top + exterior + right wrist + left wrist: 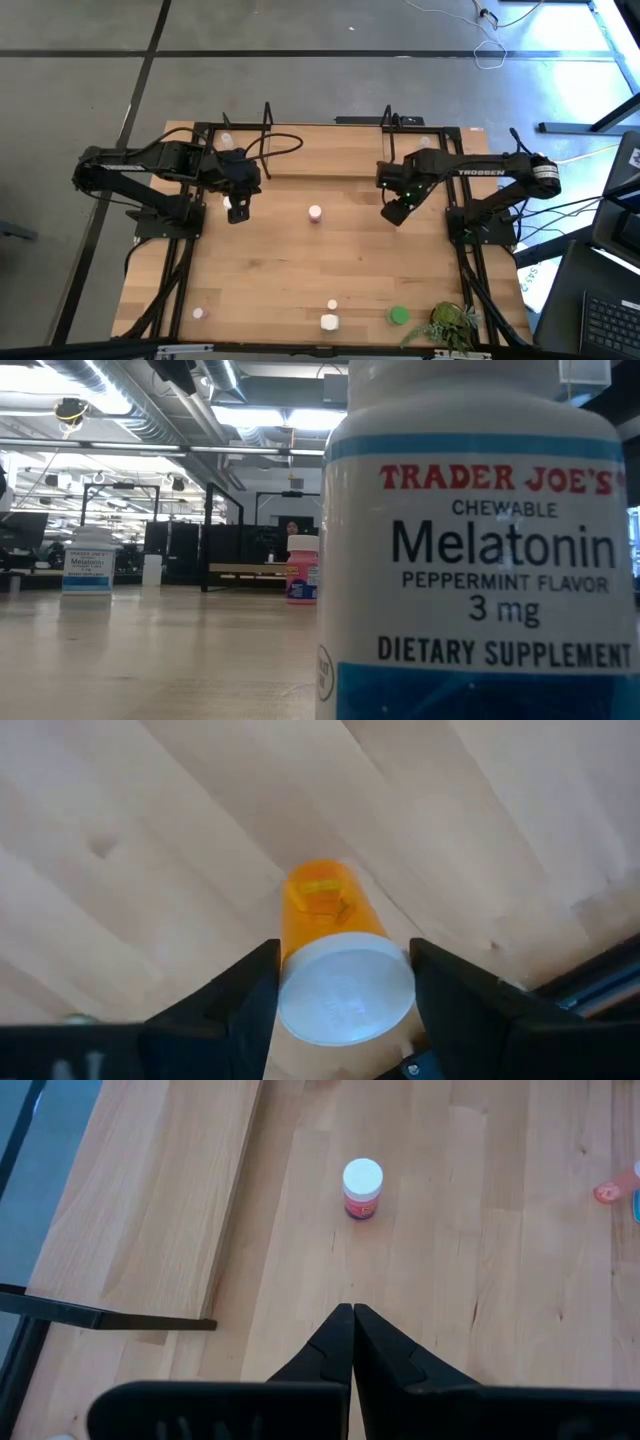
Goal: Pick and place medicine bottles onto shelf by color
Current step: Put the orange pill bottle on the shelf
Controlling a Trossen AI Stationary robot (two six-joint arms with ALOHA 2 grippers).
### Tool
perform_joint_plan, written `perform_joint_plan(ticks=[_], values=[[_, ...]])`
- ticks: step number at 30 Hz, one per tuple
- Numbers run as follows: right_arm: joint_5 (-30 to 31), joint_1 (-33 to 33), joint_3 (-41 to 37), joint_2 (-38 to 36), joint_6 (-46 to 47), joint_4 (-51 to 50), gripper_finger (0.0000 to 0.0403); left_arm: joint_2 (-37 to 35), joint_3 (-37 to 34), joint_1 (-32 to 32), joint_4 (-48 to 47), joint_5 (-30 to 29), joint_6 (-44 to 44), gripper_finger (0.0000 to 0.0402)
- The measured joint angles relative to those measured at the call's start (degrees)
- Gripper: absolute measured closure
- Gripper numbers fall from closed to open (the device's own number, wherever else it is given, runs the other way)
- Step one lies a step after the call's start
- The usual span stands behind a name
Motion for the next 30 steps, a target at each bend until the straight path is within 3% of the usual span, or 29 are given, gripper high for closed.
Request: perform_joint_plan(ticks=[10,21,30], values=[[1.9,1.4,12.3,1.8,-3.7,-2.1,0.0192,0.0,0.0,0.0,0.0,0.0,0.0,0.0401],[5.7,-0.9,26.9,12.3,-16.4,-7.4,0.0192,0.0,0.0,0.0,0.0,0.0,0.0,0.0401],[11.0,-7.2,40.5,21.4,-26.7,-11.5,0.0192,0.0,0.0,0.0,0.0,0.0,0.0,0.0401]])
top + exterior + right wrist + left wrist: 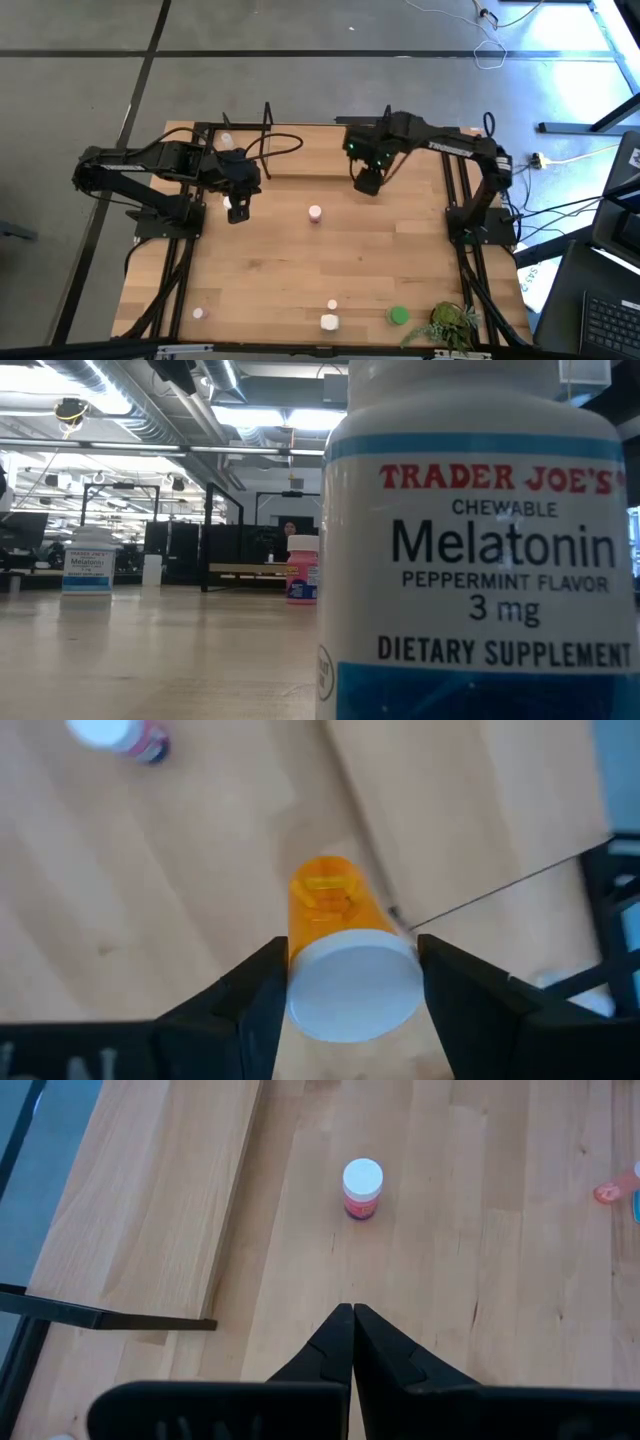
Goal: Pick and place medicine bottles onto shelf by color
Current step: Put the orange pill bottle on the shelf
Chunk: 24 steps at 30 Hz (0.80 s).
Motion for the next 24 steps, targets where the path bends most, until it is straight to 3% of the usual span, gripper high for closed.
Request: perform_joint_plan(ticks=[9,17,24], values=[[0.2,-9.2,7.3,5.4,-5.1,-0.2,0.0192,0.0,0.0,0.0,0.0,0.0,0.0,0.0401],[0.5,-15.6,7.4,9.9,-7.5,2.6,0.0192,0.0,0.0,0.0,0.0,0.0,0.0,0.0401],[4.6,-19.0,7.4,13.7,-9.4,8.0,0.0192,0.0,0.0,0.0,0.0,0.0,0.0,0.0401]])
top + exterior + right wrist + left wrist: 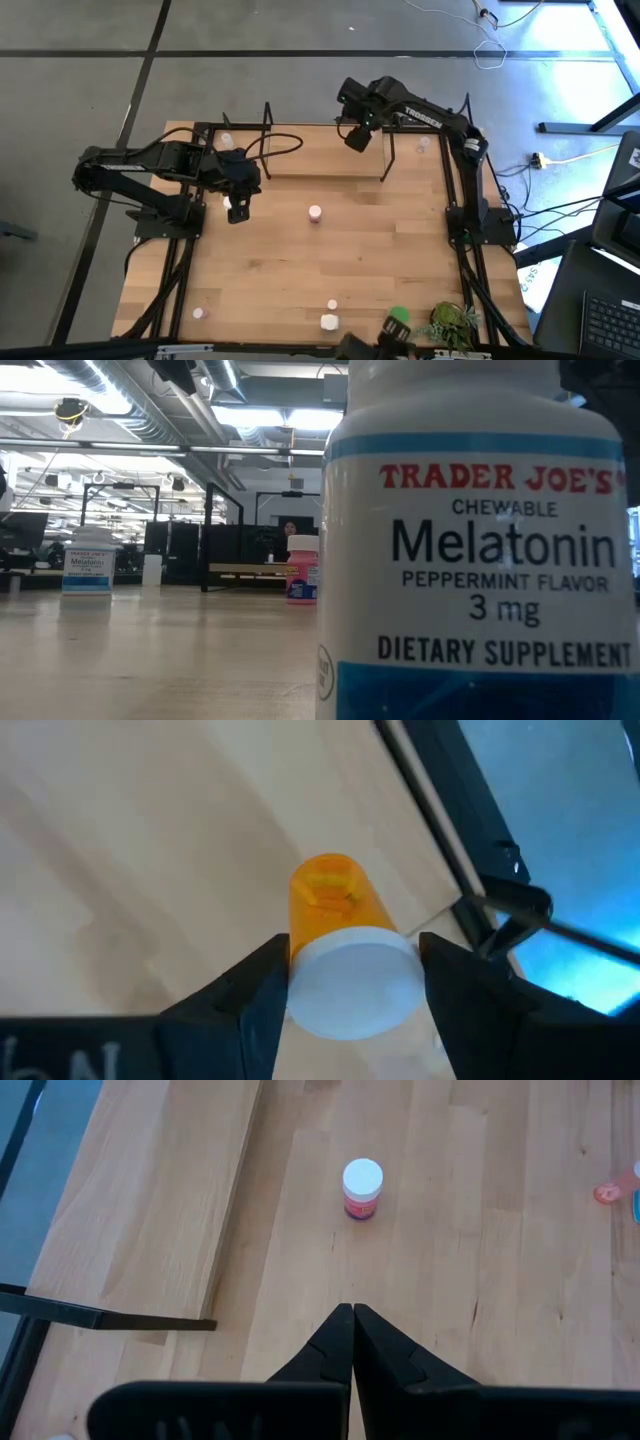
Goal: Pick and place medicine bottles onto shelf by color
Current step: Put the orange pill bottle on the shelf
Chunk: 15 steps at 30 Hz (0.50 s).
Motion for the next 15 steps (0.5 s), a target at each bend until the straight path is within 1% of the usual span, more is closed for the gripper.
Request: perform_joint_plan(ticks=[4,11,15], values=[[0.0,-1.3,0.0,1.9,-0.2,2.1,0.0192,0.0,0.0,0.0,0.0,0.0,0.0,0.0401],[0.3,-1.9,0.0,5.1,-3.3,2.4,0.0192,0.0,0.0,0.0,0.0,0.0,0.0,0.0401],[3.9,-1.8,0.0,6.7,-4.4,2.7,0.0192,0.0,0.0,0.0,0.0,0.0,0.0,0.0401]])
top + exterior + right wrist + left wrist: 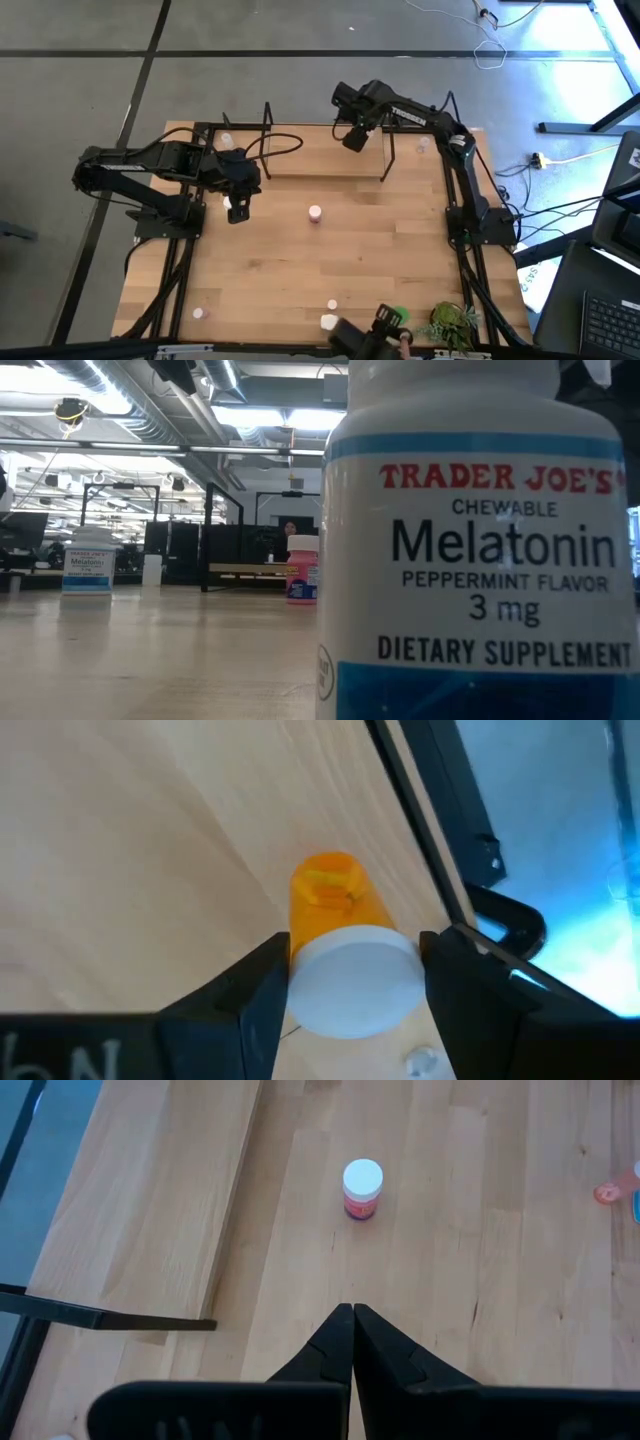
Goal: Pick and place medicine bottles onto shelf by color
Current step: Put the orange pill bottle on the shelf
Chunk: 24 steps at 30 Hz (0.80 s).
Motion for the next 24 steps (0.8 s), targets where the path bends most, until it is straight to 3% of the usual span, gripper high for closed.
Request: perform_joint_plan(ticks=[24], values=[[-2.9,-0.4,0.0,0.5,-1.6,-0.2,0.0175,0.0,0.0,0.0,0.0,0.0,0.0,0.0401]])
